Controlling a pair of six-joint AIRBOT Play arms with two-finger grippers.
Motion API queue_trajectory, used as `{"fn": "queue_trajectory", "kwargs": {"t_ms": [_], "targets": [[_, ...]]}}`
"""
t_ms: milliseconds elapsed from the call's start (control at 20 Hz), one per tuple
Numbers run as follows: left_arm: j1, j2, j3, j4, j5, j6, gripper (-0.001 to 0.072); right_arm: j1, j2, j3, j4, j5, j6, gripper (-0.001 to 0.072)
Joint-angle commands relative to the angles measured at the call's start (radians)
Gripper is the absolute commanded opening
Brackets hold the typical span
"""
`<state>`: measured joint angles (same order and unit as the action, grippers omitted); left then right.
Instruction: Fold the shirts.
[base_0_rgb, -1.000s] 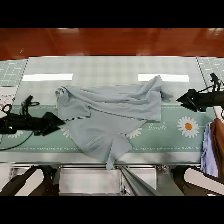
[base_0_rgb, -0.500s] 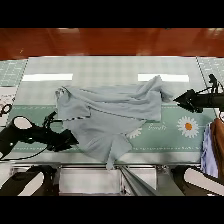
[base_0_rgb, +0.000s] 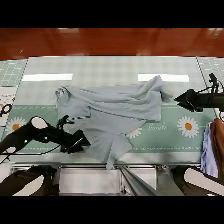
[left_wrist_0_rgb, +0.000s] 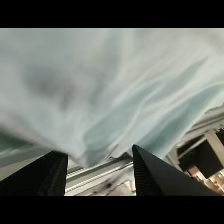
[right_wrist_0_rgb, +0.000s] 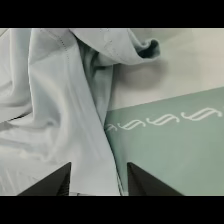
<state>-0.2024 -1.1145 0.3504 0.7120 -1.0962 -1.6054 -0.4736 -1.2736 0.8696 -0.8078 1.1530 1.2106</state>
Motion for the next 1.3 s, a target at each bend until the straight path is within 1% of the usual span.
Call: {"fn": "queue_trajectory", "kwargs": {"t_ms": [0, 50, 100, 150, 300, 350, 450, 600, 850, 1000, 1250], "targets": [[-0.107, -0.05, 0.005, -0.123, 0.151, 0.054, 0.0497, 0.0, 0.001, -0.001, 0.0, -0.019, -0.002, 0.0406], [-0.106, -0.05, 0.017, -0.121, 0.166, 0.075, 0.03, 0.0, 0.001, -0.001, -0.003, -0.024, -0.002, 0.0406], [-0.096, -0.048, 0.033, -0.121, 0.169, 0.122, 0.0018, 0.0, 0.001, -0.001, -0.008, -0.03, -0.002, 0.0406], [-0.077, -0.044, 0.049, -0.121, 0.165, 0.15, 0.002, 0.0, 0.001, -0.001, -0.015, -0.037, -0.001, 0.0406], [-0.012, -0.043, 0.087, -0.12, 0.142, 0.181, 0.002, 0.0, -0.01, 0.0, -0.056, -0.09, 0.025, 0.0406], [0.002, -0.043, 0.092, -0.12, 0.137, 0.181, 0.002, 0.0, -0.026, 0.0, -0.055, -0.116, 0.046, 0.0405], [0.009, -0.043, 0.092, -0.121, 0.135, 0.181, 0.002, 0.0, -0.083, 0.022, -0.036, -0.132, 0.046, 0.0405], [0.009, -0.043, 0.092, -0.121, 0.135, 0.181, 0.002, 0.004, -0.194, 0.1, -0.035, -0.124, 0.045, 0.0405], [0.009, -0.043, 0.092, -0.121, 0.135, 0.18, 0.002, 0.019, -0.372, 0.239, 0.017, -0.091, 0.039, 0.0406], [0.009, -0.043, 0.092, -0.121, 0.135, 0.18, 0.002, 0.075, -0.451, 0.325, 0.016, -0.065, 0.029, 0.0406], [0.009, -0.043, 0.092, -0.121, 0.136, 0.18, 0.002, 0.162, -0.533, 0.422, 0.016, -0.076, 0.037, 0.0405]]}}
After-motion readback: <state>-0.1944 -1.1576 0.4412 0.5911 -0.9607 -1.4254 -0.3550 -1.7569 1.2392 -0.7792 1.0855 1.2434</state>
